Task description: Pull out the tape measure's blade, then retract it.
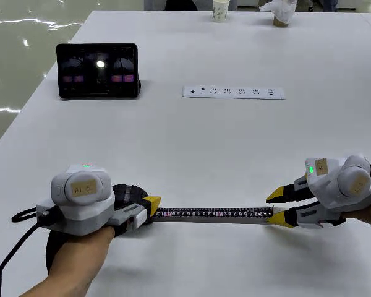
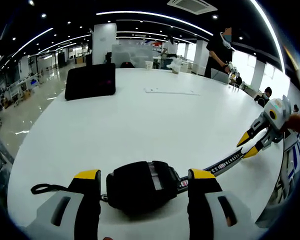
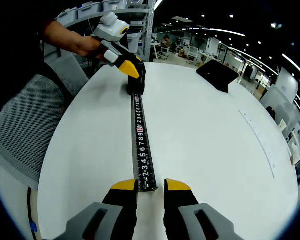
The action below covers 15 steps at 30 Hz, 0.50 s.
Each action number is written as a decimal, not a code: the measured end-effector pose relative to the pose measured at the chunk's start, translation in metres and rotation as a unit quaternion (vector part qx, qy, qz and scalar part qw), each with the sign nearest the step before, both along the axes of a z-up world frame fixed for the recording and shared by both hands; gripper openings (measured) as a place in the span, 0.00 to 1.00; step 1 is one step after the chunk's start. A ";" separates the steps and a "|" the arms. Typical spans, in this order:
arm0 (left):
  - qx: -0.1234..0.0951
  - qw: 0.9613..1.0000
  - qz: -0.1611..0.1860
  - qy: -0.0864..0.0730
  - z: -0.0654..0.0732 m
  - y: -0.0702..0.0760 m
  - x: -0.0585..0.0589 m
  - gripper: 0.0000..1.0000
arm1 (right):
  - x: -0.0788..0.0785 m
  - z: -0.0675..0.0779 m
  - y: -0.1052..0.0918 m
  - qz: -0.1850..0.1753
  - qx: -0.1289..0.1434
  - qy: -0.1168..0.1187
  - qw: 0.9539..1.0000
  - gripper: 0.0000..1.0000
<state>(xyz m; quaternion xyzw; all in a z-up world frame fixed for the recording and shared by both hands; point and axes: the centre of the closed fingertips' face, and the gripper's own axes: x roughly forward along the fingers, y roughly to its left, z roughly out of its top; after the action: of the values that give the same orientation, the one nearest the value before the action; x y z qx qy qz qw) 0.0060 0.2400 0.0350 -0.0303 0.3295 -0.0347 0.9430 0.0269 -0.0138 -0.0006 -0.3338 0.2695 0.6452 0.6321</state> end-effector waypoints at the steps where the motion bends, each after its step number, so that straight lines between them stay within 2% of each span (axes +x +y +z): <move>1: -0.001 1.000 0.002 0.001 -0.001 0.000 0.000 0.66 | 0.001 -0.001 -0.001 0.002 -0.002 0.000 1.000 0.17; 8: -0.012 1.000 0.013 0.010 -0.006 0.000 0.000 0.63 | -0.001 -0.008 -0.001 0.016 -0.013 0.009 1.000 0.13; 15: -0.016 0.999 0.020 0.019 -0.012 0.001 -0.001 0.61 | -0.002 -0.010 0.000 0.020 -0.017 0.010 1.000 0.13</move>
<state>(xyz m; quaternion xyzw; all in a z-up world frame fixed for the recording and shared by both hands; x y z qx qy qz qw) 0.0053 0.2409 0.0230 -0.0526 0.3462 -0.0209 0.9365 0.0253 -0.0142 -0.0108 -0.3439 0.2799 0.6565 0.6103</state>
